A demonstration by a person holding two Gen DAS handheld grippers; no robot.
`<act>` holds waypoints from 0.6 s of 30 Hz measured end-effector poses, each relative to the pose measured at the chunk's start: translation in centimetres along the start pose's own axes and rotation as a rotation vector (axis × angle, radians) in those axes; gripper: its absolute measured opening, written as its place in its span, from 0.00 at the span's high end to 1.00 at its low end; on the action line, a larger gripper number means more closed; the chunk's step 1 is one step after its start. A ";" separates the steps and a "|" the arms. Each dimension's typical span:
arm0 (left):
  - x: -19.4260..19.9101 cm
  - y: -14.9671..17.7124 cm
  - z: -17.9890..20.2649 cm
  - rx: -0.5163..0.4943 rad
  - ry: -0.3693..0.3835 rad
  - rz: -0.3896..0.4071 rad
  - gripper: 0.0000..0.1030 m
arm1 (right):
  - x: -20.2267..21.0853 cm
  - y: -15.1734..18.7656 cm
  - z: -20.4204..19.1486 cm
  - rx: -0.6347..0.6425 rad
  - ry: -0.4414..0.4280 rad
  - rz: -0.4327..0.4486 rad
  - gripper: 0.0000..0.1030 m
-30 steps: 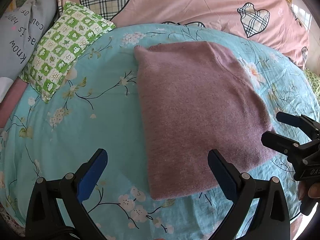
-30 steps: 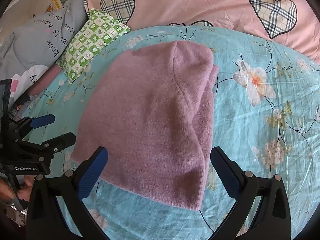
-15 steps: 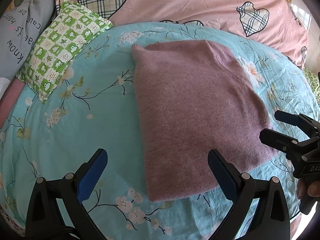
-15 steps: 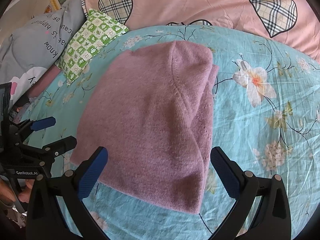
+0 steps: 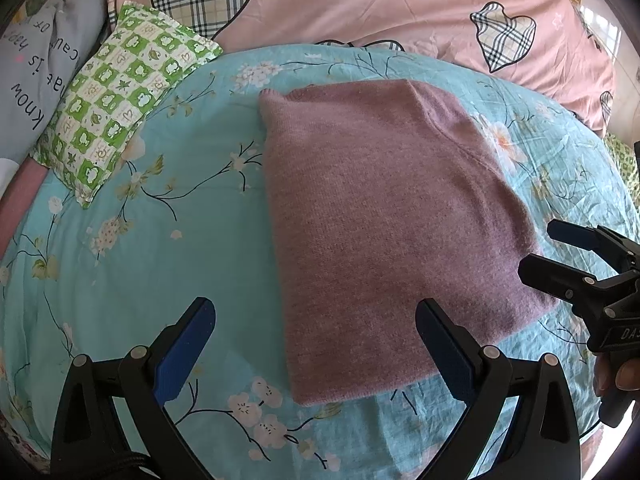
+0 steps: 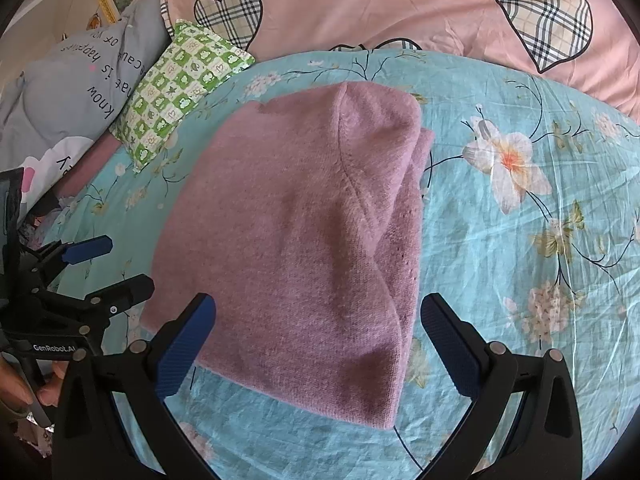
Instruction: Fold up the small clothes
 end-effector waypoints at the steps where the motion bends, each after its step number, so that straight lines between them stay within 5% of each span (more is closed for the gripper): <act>1: 0.0 0.0 0.0 -0.001 0.001 0.000 0.02 | 0.0 0.0 -0.1 0.000 0.001 0.000 0.01; 18: -0.2 0.0 0.1 0.000 0.004 -0.005 0.02 | 0.1 -0.3 -0.2 0.003 -0.006 0.004 0.01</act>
Point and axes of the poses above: each gripper's, at about its wrist camera, not at the fingertips, and x roughly against the way its jaws point, z to its right, y to its underside, the point moved 1 cm from there along -x, roughly the way its jaws point, and after that the axes turned 3 degrees about -y, right-handed, at the moved point
